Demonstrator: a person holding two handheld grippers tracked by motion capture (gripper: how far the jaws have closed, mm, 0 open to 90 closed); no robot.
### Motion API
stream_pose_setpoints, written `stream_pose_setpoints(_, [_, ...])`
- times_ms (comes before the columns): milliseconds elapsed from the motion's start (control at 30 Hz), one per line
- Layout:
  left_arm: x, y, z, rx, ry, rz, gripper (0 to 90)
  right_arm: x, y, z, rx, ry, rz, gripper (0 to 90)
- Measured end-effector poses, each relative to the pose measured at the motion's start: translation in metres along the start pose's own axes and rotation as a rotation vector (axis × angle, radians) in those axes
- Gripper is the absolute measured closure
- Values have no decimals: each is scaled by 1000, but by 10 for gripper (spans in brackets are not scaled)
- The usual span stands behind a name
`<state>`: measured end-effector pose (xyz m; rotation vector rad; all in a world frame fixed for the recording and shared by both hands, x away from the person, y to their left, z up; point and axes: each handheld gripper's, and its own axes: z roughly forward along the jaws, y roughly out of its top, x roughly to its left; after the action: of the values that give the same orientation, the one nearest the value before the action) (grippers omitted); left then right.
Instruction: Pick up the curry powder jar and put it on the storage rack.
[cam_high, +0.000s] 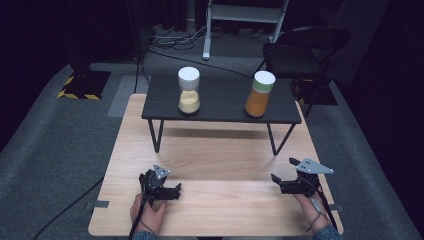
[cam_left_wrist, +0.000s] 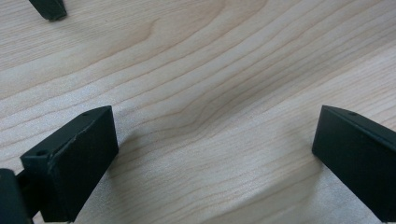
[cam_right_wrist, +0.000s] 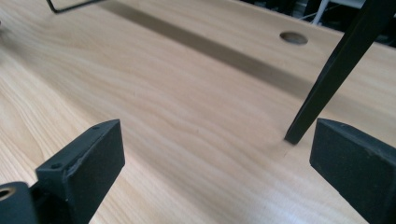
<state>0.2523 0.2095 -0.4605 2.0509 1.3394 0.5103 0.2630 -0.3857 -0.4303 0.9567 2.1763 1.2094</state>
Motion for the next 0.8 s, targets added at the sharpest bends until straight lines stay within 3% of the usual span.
stream_pose_setpoints(800, [0,0,0,0,0,0,2,0,-22,26,207,-3,79,27])
